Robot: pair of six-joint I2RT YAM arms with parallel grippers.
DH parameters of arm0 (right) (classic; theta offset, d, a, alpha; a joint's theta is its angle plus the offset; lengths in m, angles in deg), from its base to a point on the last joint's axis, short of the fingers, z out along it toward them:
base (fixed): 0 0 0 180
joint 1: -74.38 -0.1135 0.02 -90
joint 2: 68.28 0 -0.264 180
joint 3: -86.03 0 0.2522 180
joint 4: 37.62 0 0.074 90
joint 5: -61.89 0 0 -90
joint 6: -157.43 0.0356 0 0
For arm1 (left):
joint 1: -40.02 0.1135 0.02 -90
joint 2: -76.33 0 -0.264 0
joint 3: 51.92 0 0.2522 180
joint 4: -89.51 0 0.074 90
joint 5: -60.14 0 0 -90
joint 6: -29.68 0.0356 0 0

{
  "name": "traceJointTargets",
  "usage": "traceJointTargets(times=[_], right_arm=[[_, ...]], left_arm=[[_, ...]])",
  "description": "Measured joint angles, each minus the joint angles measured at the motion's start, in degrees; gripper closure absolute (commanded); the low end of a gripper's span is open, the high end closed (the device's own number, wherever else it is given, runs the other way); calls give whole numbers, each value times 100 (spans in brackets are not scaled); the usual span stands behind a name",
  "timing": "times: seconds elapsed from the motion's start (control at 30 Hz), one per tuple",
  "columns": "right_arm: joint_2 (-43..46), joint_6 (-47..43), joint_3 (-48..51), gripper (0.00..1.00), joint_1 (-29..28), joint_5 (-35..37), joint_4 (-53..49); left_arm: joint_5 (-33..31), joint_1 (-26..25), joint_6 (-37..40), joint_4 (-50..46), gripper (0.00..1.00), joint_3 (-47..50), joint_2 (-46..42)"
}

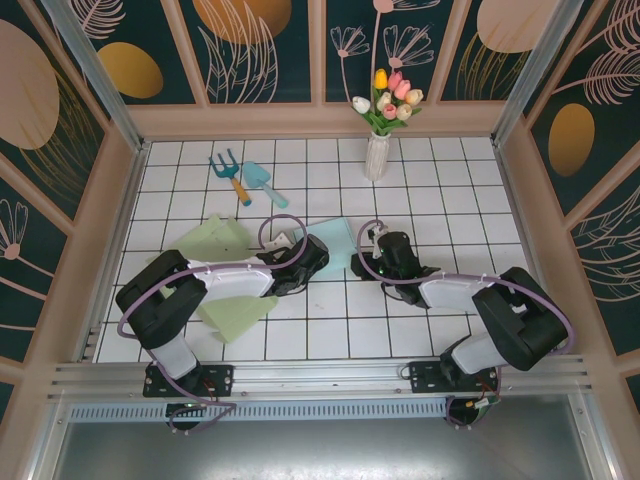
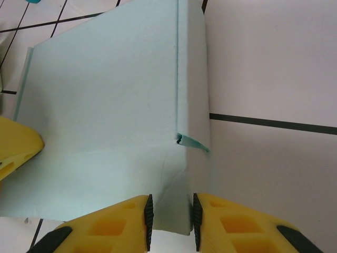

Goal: Fold the paper box

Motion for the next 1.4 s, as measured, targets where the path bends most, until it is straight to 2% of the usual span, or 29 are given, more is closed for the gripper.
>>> traceJointTargets(times=[0.37, 1.07, 1.4], right_arm=[[-63, -9, 70, 74, 33, -48, 205], [-367, -243, 831, 75, 39, -74, 1893], [-446, -304, 868, 76, 70, -142, 2090]], left_arm=[[-11, 13, 39, 0, 45, 2, 0], [-17, 13, 105, 2, 45, 4, 0], [-24, 22, 146, -9, 45, 2, 2]])
